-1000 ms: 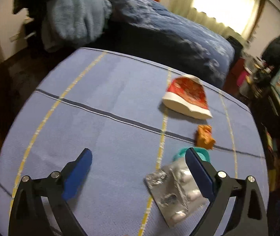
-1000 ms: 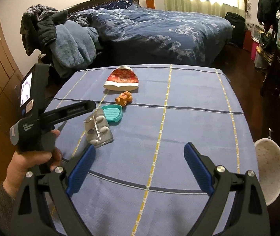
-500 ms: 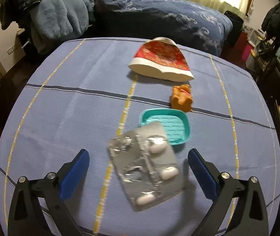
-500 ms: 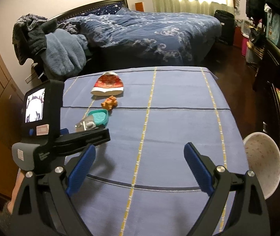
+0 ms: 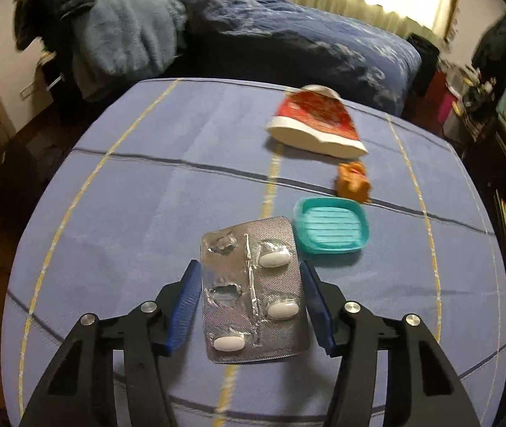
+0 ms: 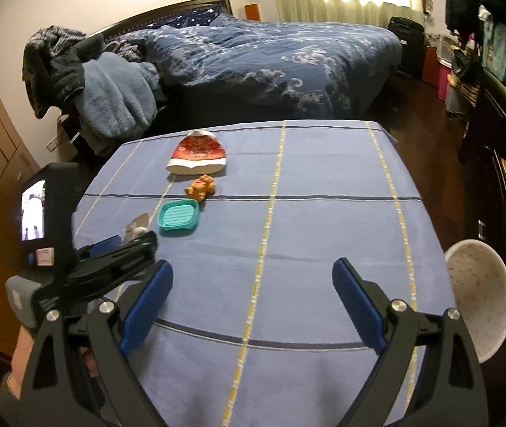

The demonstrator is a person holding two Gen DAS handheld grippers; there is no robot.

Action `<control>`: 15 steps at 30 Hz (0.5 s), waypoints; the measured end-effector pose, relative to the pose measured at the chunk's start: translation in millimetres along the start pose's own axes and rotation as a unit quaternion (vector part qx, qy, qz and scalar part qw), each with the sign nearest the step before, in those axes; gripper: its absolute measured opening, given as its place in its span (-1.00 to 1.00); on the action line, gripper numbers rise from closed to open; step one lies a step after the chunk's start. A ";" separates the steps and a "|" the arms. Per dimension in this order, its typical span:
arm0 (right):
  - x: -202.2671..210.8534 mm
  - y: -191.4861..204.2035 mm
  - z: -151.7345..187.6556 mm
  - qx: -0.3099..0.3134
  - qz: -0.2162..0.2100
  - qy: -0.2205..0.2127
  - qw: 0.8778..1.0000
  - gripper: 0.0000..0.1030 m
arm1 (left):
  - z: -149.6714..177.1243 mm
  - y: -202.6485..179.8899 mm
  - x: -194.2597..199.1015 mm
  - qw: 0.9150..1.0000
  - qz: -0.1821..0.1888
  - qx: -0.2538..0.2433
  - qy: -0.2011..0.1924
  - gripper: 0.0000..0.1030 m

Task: Collect trash
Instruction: 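Grasp the teal soap dish with the right tool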

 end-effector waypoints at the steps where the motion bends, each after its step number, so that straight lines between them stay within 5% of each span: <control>1: -2.6 5.2 -2.0 0.005 -0.001 0.000 1.000 0.78 | 0.9 5.4 2.0 1.000 0.003 0.005 -0.003 0.10; 15: -92.3 88.5 -46.4 0.059 0.001 0.040 0.997 0.78 | 12.8 109.5 41.3 0.997 -0.035 0.058 -0.042 0.10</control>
Point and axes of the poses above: each gripper's, at about its wrist camera, not at the fingertips, and x roughly against the way its jaws point, y to its left, z to its underside, the point moved 4 cm from there along -x, roughly the way its jaws point, and after that the axes turned 10 degrees about y, right-handed, at the moved point
